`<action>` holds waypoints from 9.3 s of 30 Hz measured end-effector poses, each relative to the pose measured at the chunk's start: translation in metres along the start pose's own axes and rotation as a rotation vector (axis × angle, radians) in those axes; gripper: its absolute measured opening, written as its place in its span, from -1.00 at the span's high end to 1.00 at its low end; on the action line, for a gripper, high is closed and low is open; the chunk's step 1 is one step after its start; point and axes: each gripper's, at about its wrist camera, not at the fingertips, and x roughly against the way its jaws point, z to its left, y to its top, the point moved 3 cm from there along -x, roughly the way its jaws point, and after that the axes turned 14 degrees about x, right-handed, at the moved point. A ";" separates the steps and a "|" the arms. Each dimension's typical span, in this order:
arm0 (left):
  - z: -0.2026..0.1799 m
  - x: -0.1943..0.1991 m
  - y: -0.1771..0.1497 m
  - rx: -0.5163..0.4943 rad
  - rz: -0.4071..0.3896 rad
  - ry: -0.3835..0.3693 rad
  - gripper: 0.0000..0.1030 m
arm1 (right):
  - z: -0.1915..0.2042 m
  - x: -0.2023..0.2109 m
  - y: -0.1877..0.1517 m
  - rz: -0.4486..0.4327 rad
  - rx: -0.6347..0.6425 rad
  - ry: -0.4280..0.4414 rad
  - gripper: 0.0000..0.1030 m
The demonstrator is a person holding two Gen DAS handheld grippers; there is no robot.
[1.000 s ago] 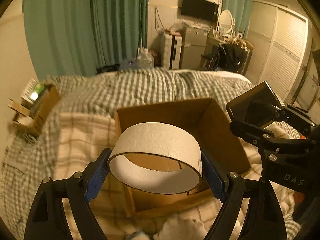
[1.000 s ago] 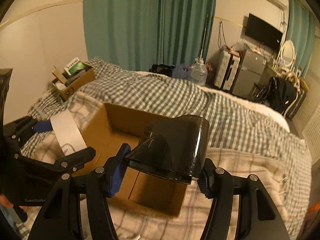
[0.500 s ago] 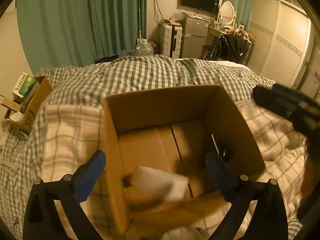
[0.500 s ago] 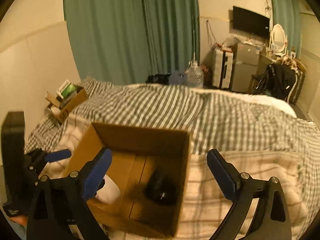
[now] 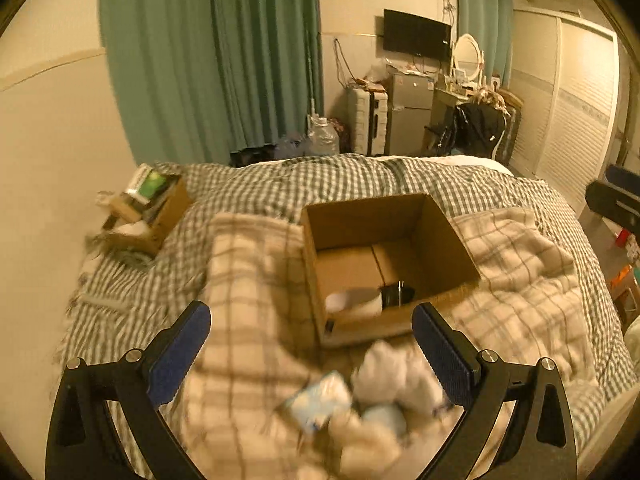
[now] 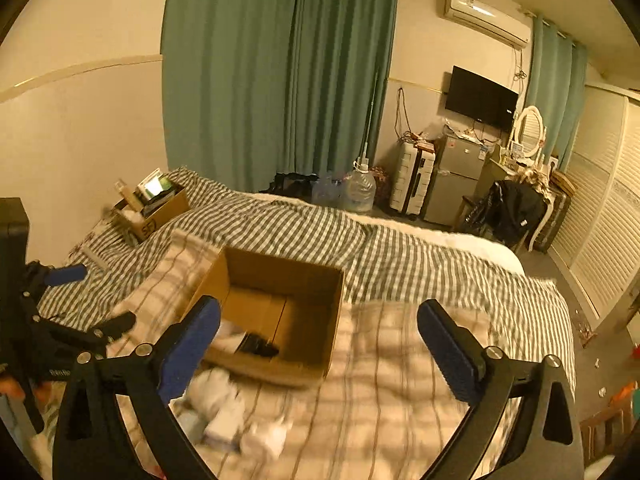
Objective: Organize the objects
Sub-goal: 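Grasp the clear red-labelled container with the right tool while the left tool grasps white cloth, then carry the container and white cloth into the cardboard box and open both tools, then grasp the white earbud case with the left tool while the right tool grasps the white toy figure, then carry the earbud case and toy figure into the cardboard box and release them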
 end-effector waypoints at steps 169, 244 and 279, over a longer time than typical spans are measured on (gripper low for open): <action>0.001 -0.084 -0.107 0.087 0.069 0.048 -1.00 | 0.047 -0.092 -0.143 0.179 -0.028 0.035 -0.99; -0.014 -0.068 -0.028 0.151 0.121 -0.226 -0.08 | 0.040 -0.070 -0.046 0.063 0.086 0.119 0.24; -0.053 -0.153 0.046 -0.002 0.104 -0.164 -0.84 | -0.017 -0.172 0.014 0.009 0.004 0.066 -0.37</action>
